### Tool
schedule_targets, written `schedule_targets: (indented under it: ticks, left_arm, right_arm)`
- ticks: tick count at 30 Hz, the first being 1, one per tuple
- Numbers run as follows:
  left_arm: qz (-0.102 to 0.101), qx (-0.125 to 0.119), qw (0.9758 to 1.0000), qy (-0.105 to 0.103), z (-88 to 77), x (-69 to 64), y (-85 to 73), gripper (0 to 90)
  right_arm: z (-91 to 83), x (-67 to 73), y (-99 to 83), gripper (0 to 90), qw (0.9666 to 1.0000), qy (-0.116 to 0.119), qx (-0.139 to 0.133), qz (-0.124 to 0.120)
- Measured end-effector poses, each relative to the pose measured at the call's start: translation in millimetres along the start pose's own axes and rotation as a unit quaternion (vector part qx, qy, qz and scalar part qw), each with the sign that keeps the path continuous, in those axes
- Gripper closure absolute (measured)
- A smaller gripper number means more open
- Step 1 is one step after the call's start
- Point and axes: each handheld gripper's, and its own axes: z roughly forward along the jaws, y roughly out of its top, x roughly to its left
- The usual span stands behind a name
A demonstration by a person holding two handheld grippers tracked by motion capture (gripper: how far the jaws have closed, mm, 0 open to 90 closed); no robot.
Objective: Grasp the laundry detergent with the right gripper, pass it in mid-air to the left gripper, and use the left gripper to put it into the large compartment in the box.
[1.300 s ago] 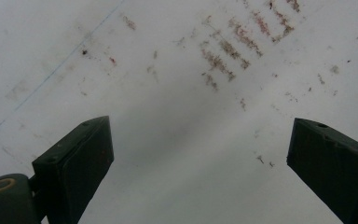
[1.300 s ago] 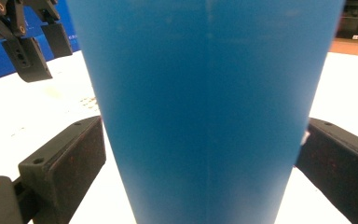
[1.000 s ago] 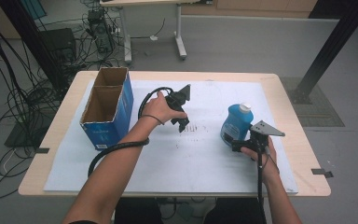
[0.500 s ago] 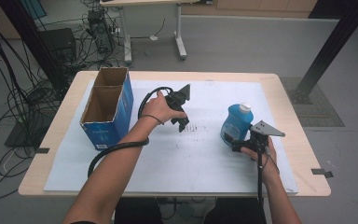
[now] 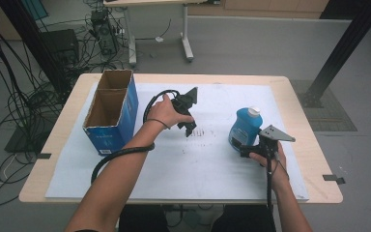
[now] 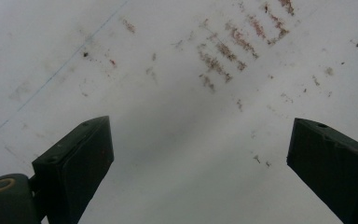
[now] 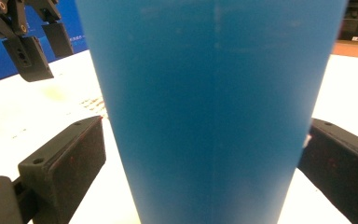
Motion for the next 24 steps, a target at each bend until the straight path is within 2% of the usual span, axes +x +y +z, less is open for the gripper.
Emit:
schedule_targets:
  ticks: [24]
  left_arm:
    - [-0.001, 0.004, 1.0000, 0.001, 1.8, 0.7, -1.2, 7.4]
  right_arm:
    - [-0.4, -0.1, 0.2, 2.7, 1.0000, 0.001, 0.000, 0.000]
